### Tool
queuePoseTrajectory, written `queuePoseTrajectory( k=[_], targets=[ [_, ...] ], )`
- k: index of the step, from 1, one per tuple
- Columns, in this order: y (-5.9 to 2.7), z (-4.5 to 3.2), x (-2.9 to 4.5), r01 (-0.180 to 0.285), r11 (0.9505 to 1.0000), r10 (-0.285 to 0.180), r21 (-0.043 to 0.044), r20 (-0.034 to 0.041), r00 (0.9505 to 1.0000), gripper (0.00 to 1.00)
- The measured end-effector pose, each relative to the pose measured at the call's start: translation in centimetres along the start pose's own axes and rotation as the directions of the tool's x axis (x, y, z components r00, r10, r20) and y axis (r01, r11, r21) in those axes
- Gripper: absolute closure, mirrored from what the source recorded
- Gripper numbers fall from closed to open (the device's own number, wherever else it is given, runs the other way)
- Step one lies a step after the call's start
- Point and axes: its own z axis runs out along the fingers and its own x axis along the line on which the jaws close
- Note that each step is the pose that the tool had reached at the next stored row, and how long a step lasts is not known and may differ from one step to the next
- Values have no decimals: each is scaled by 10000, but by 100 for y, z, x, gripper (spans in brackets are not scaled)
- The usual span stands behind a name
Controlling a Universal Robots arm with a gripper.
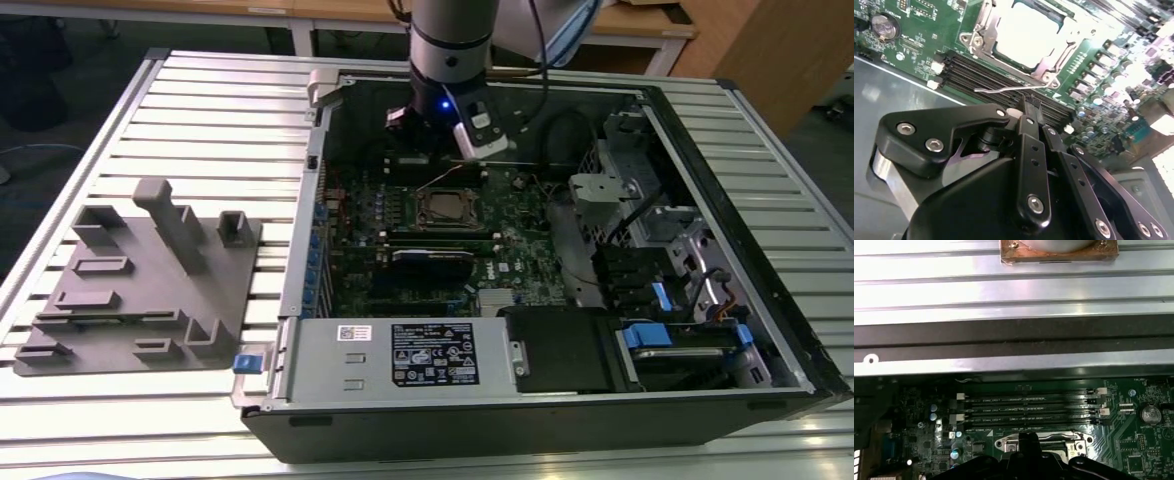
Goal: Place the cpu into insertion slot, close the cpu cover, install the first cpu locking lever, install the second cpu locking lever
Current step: 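Install the first cpu locking lever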
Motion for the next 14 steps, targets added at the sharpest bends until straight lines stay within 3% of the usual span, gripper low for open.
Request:
queuePoseTrajectory(
  k=[14],
  targets=[
    [78,120,-134,2,9999,-2,109,5,10000,89]
  ],
)
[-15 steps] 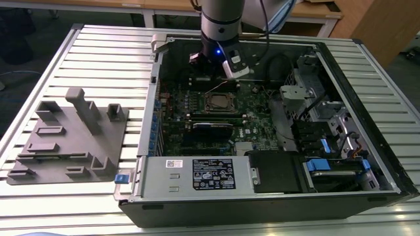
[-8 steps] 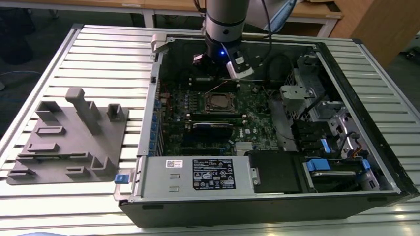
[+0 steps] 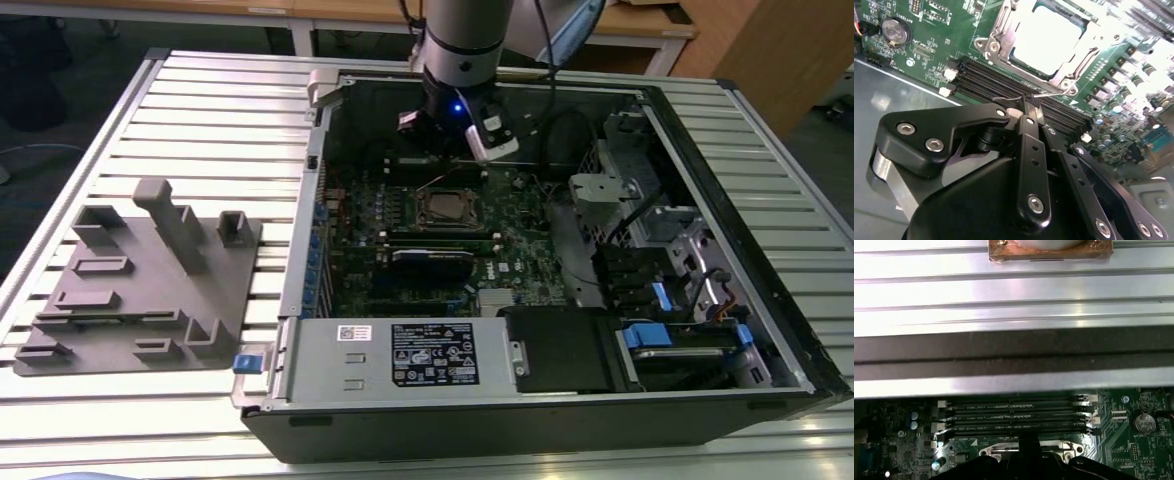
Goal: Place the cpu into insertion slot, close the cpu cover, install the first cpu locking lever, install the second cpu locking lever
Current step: 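Install the first cpu locking lever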
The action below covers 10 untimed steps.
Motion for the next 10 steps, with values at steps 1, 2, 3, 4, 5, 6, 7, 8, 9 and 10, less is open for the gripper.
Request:
queuePoseTrajectory(
  k=[1,2,3,4,5,6,7,8,9,10],
  targets=[
    [13,5,-4,1,10000,-1,7,0,10000,89],
    [21,9,-9,2,10000,-2,13,1,10000,89],
    [28,13,-14,3,10000,-3,23,2,10000,89],
    [31,19,-20,3,10000,-3,40,4,10000,89],
    [32,26,-25,3,10000,-3,67,6,10000,89],
    [32,34,-30,4,10000,-4,95,8,10000,89],
    [31,41,-32,2,9999,-2,121,8,10000,89],
    [30,49,-33,0,9999,-1,144,10,10000,89],
    [28,57,-33,-3,9999,3,163,12,10000,89],
    [26,66,-33,-7,9998,7,179,15,10000,89]
  ],
)
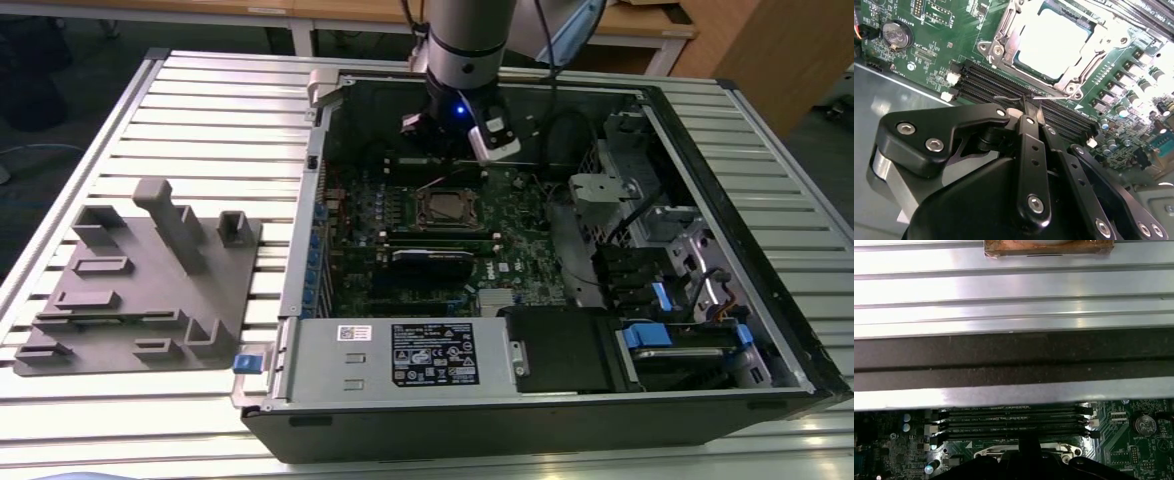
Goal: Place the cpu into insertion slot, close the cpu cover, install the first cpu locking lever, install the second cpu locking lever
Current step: 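Install the first cpu locking lever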
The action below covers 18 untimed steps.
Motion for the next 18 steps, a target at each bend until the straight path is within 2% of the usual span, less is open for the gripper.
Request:
queuePoseTrajectory(
  k=[6,15,18],
  targets=[
    [-1,11,1,-6,10000,6,10,11,10000,89],
    [-23,133,5,29,10000,-29,-2,205,9998,89],
    [-24,136,5,32,10000,-32,0,214,9998,89]
  ],
)
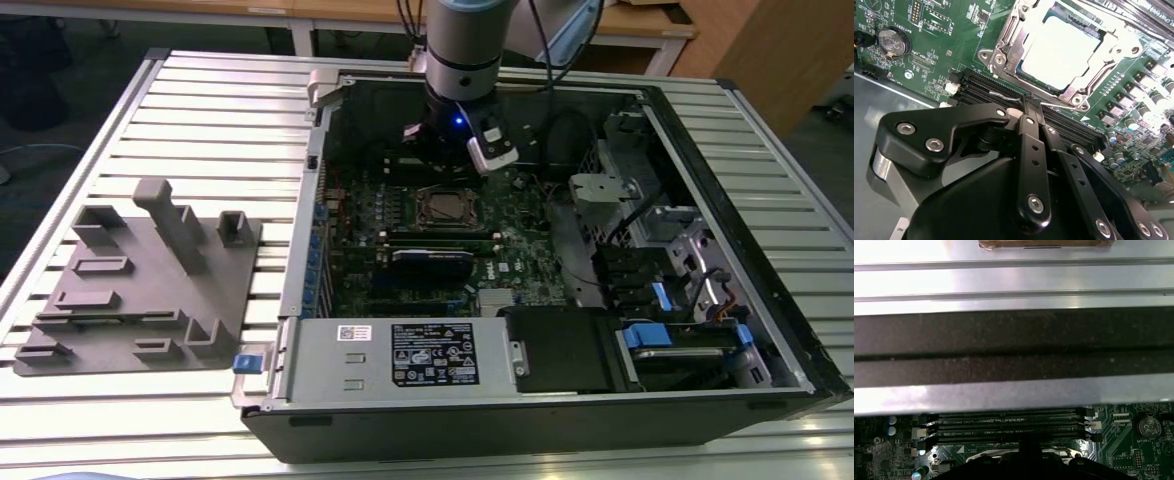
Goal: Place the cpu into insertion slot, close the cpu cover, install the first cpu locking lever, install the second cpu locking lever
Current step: 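Install the first cpu locking lever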
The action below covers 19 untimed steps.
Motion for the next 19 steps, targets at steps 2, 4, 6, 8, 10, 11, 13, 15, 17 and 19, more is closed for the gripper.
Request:
queuePoseTrajectory(
  k=[2,4,6,8,10,11,13,15,17,19],
  targets=[
    [0,1,0,-1,10000,1,-1,1,10000,89],
    [0,1,0,-1,10000,1,-2,2,10000,89],
    [0,1,0,-1,10000,1,-2,2,10000,89],
    [0,2,3,-3,10000,3,-2,3,10000,89],
    [-1,6,11,5,10000,-5,-6,38,10000,89],
    [-2,11,19,11,10000,-11,-9,90,10000,89],
    [-4,25,24,-60,10000,60,-12,164,9998,89],
    [-6,30,25,-376,9993,376,5,219,9991,89],
    [-7,31,25,-611,9981,610,13,260,9978,89],
    [-6,32,24,-615,9981,615,11,262,9978,89]
  ],
)
